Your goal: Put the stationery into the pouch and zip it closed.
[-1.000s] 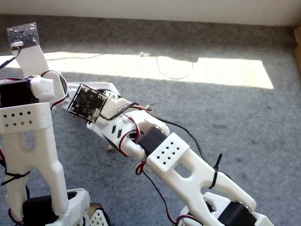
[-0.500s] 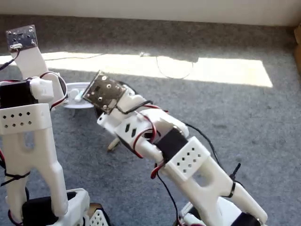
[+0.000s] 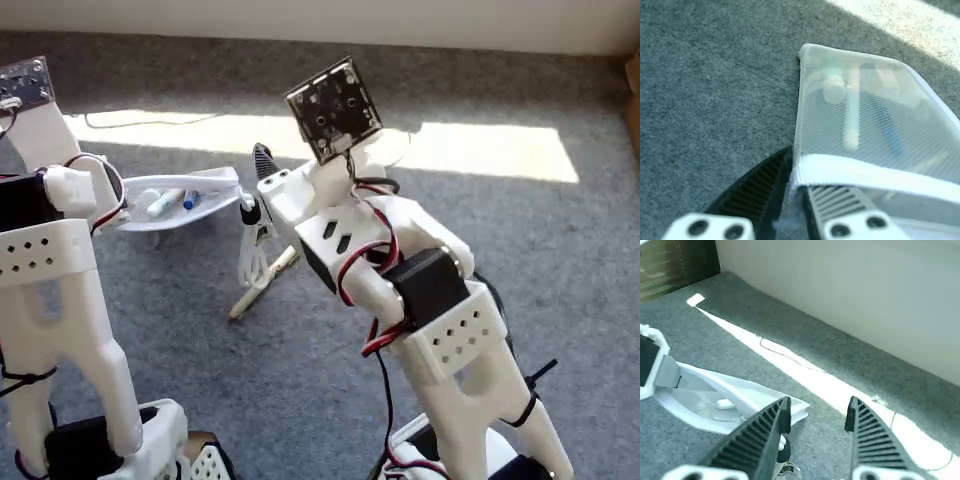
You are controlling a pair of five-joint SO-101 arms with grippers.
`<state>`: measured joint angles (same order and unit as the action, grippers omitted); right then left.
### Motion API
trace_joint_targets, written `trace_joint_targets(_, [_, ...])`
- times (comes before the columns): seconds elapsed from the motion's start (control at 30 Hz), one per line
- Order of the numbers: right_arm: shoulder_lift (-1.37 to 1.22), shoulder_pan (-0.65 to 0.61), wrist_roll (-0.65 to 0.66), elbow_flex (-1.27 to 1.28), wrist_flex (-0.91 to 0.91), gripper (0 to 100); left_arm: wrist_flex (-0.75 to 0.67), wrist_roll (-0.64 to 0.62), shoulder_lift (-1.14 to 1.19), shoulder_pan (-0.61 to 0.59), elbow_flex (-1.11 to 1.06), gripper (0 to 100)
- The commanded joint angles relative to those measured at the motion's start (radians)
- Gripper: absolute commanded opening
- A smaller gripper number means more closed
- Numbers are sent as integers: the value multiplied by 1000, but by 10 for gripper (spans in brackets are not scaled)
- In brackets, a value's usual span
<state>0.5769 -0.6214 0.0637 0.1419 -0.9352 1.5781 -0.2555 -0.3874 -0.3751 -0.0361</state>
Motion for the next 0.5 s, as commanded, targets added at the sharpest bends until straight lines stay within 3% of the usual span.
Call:
trace_joint_targets(0.0, [-91, 54, -123, -104, -79, 184, -23, 5, -19, -28, 16, 7])
trace_joint_targets(0.23, [-262, 110, -453, -125, -196, 184, -25, 5, -19, -25, 16, 7])
trace_joint_targets(0.47, [-446, 108, -617, -128, -193, 184, -25, 5, -19, -22, 10, 7])
